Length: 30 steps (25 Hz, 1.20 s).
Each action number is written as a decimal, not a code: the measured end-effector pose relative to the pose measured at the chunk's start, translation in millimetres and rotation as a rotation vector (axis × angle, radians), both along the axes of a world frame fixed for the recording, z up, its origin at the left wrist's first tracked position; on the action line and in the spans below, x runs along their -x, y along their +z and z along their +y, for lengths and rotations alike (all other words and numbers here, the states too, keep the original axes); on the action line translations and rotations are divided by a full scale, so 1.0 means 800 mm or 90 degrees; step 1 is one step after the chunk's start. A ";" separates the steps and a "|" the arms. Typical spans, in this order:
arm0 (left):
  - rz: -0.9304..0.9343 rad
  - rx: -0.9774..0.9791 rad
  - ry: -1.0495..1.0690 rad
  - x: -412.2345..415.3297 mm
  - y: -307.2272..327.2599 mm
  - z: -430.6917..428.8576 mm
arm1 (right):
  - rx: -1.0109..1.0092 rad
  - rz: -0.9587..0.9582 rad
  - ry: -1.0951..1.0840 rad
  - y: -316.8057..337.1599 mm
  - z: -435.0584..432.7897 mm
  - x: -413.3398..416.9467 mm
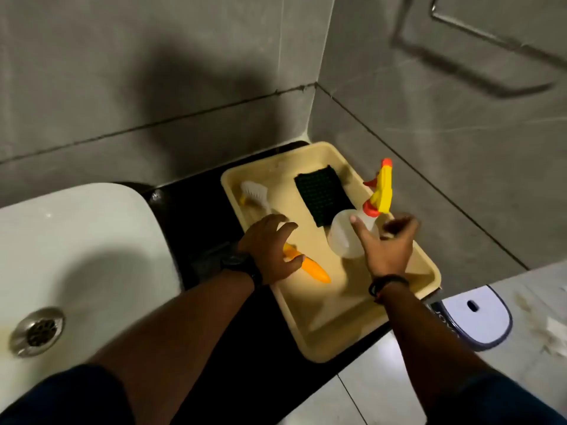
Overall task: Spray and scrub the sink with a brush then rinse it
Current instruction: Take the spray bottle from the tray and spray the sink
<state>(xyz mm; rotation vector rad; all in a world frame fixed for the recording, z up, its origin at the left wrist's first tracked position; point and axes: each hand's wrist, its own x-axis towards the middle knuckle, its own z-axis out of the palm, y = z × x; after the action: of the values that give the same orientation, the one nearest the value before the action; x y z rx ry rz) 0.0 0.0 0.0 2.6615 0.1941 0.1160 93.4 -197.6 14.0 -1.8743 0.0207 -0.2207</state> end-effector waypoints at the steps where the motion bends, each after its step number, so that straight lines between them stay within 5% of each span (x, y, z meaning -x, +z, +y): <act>1: 0.011 -0.014 0.000 -0.007 -0.010 0.000 | -0.014 0.002 0.038 0.000 0.006 -0.018; 5: 0.030 -0.110 -0.014 -0.016 -0.034 0.007 | -0.027 -0.035 0.185 -0.006 0.033 -0.085; 12: 0.086 -0.080 -0.037 -0.006 -0.008 0.020 | 0.043 -0.065 0.183 0.008 0.059 -0.082; 16: -0.059 -0.046 0.101 0.039 0.061 0.080 | -0.027 -0.067 0.260 0.088 0.092 -0.047; 20: -0.104 -0.054 0.299 0.175 0.115 0.183 | -0.047 0.000 0.570 0.184 0.189 0.054; 24: -0.033 -0.114 0.456 0.369 0.120 0.266 | 0.109 0.121 0.762 0.193 0.281 0.201; 30: 0.136 -0.218 0.576 0.570 0.073 0.315 | 0.427 0.250 0.765 0.164 0.333 0.355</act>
<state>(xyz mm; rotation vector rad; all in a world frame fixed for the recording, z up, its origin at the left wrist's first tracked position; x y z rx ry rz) -456.0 252.3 58.0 2.6808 1.5499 0.1558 -190.8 69.2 144.9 -2.2081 -0.9811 1.0739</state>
